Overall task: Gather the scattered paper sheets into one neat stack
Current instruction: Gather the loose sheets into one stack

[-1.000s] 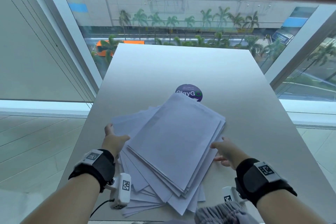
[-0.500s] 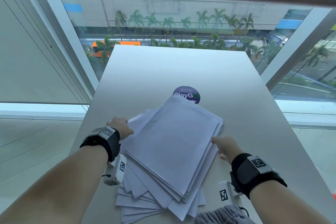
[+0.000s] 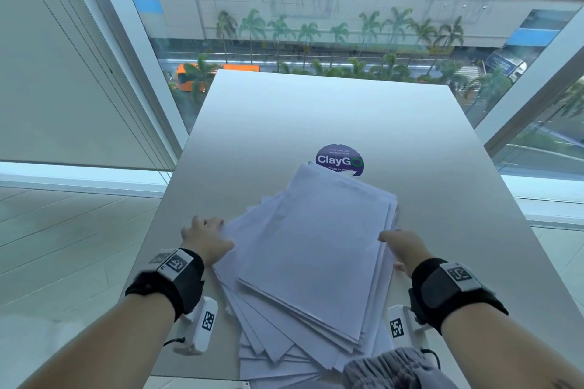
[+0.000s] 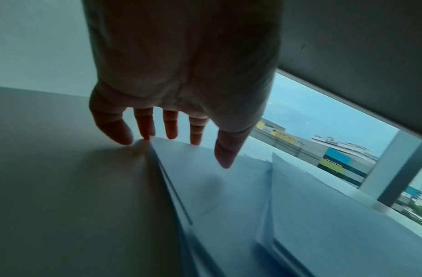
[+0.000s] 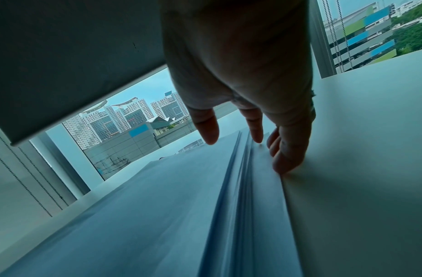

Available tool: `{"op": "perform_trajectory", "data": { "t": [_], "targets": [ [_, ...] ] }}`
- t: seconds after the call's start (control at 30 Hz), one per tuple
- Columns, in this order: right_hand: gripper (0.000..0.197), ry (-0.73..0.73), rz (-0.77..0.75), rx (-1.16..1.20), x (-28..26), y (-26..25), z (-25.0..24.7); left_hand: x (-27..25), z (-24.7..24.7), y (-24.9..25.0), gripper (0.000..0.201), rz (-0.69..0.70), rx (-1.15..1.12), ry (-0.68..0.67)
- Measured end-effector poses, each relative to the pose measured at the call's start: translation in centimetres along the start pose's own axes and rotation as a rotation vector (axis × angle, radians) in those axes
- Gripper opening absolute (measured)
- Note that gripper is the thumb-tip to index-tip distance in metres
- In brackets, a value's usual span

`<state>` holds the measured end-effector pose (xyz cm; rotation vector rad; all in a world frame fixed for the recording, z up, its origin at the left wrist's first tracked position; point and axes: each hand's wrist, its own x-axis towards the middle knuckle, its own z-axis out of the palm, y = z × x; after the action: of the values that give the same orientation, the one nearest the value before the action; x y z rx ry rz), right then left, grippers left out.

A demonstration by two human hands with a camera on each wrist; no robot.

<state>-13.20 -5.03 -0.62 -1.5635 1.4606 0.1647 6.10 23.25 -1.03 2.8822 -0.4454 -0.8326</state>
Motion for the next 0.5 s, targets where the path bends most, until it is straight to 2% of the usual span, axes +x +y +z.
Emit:
{"op": "perform_trajectory", "data": {
  "t": [0.17,0.27,0.43,0.5],
  "targets": [
    [0.033,0.019,-0.018,-0.048,1.1,0.4,0.1,0.6,-0.7,0.2,0.042,-0.031,-0.121,0.011],
    [0.053,0.054,0.011,-0.065,0.5,0.1,-0.1,0.5,-0.9,0.3,0.03,0.051,-0.189,0.07],
    [0.057,0.063,0.023,-0.081,0.5,0.6,-0.5,-0.6,-0.4,-0.3,0.009,0.12,-0.226,0.229],
    [0.056,0.021,0.024,0.009,0.4,1.0,-0.3,-1.1,0.1,-0.7,0.022,0.1,-0.256,0.212]
  ]
}}
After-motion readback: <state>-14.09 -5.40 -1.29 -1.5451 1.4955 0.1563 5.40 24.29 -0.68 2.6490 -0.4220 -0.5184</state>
